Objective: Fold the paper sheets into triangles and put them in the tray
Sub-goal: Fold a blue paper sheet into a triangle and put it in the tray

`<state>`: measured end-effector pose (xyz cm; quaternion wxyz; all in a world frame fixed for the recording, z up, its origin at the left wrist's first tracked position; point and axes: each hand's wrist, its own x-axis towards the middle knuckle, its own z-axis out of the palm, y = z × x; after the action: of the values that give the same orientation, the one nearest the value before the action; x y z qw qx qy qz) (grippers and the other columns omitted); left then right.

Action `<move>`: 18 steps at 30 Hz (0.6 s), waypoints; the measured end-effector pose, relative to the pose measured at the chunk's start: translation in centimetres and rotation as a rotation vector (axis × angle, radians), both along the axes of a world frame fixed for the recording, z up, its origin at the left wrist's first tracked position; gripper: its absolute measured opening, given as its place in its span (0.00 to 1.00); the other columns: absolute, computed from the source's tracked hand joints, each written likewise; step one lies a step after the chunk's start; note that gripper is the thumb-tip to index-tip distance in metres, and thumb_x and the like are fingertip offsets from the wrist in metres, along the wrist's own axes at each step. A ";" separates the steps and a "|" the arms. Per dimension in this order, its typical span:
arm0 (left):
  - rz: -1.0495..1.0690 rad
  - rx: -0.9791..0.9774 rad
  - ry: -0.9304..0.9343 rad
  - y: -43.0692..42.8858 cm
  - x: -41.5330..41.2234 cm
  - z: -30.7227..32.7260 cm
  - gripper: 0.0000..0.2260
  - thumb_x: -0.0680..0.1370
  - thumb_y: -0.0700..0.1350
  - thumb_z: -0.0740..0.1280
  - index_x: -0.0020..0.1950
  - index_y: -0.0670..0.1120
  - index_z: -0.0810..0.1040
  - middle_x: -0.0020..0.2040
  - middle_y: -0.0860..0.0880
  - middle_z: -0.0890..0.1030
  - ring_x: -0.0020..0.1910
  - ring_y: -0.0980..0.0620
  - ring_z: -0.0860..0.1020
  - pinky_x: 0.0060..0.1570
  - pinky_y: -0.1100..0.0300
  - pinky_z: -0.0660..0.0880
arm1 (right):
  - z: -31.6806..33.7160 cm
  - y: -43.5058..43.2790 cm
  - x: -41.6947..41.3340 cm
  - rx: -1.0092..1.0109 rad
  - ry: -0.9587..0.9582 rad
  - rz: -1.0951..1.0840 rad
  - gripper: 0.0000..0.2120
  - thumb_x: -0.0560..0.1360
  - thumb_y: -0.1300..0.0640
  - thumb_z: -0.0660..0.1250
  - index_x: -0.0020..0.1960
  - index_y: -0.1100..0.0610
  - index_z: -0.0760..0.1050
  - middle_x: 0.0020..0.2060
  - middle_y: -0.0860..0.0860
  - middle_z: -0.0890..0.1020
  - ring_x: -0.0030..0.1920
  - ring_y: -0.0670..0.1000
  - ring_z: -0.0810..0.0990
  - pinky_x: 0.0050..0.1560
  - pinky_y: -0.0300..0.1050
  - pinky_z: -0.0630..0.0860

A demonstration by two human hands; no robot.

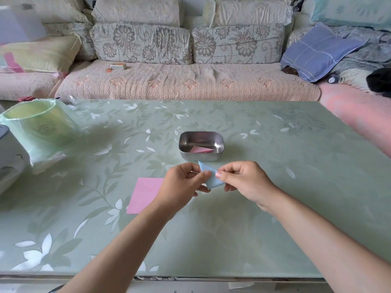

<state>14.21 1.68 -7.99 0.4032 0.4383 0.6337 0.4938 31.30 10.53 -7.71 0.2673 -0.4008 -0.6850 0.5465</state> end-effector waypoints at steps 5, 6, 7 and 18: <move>-0.023 0.118 0.204 0.0 -0.4 -0.1 0.15 0.77 0.46 0.71 0.61 0.59 0.75 0.41 0.54 0.85 0.40 0.55 0.85 0.37 0.55 0.78 | 0.2 0.4 0.5 -0.016 -0.044 0.037 0.03 0.74 0.54 0.75 0.41 0.51 0.85 0.35 0.46 0.84 0.33 0.46 0.81 0.42 0.38 0.77; -0.028 0.138 0.225 0.0 -0.6 -0.1 0.15 0.77 0.46 0.71 0.60 0.61 0.75 0.40 0.54 0.85 0.39 0.55 0.85 0.37 0.55 0.79 | 0.3 0.5 0.6 -0.018 -0.051 0.044 0.04 0.74 0.54 0.75 0.41 0.50 0.85 0.35 0.46 0.84 0.33 0.46 0.81 0.41 0.38 0.77; -0.033 0.154 0.226 0.0 -0.7 -0.1 0.14 0.77 0.45 0.72 0.58 0.60 0.77 0.39 0.53 0.85 0.38 0.54 0.84 0.36 0.57 0.79 | 0.4 0.5 0.6 -0.017 -0.062 0.054 0.04 0.74 0.53 0.75 0.40 0.49 0.85 0.34 0.46 0.83 0.34 0.45 0.81 0.42 0.37 0.76; -0.010 0.007 0.458 -0.1 -0.9 -0.8 0.03 0.73 0.49 0.74 0.40 0.57 0.84 0.32 0.63 0.81 0.26 0.64 0.76 0.25 0.71 0.69 | -0.8 1.1 0.9 0.094 -0.309 0.104 0.03 0.71 0.50 0.76 0.39 0.45 0.84 0.32 0.44 0.83 0.31 0.42 0.76 0.34 0.35 0.72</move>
<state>13.27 1.56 -8.82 0.2497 0.5434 0.7047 0.3817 32.20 11.62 -8.54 0.1485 -0.4313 -0.7625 0.4589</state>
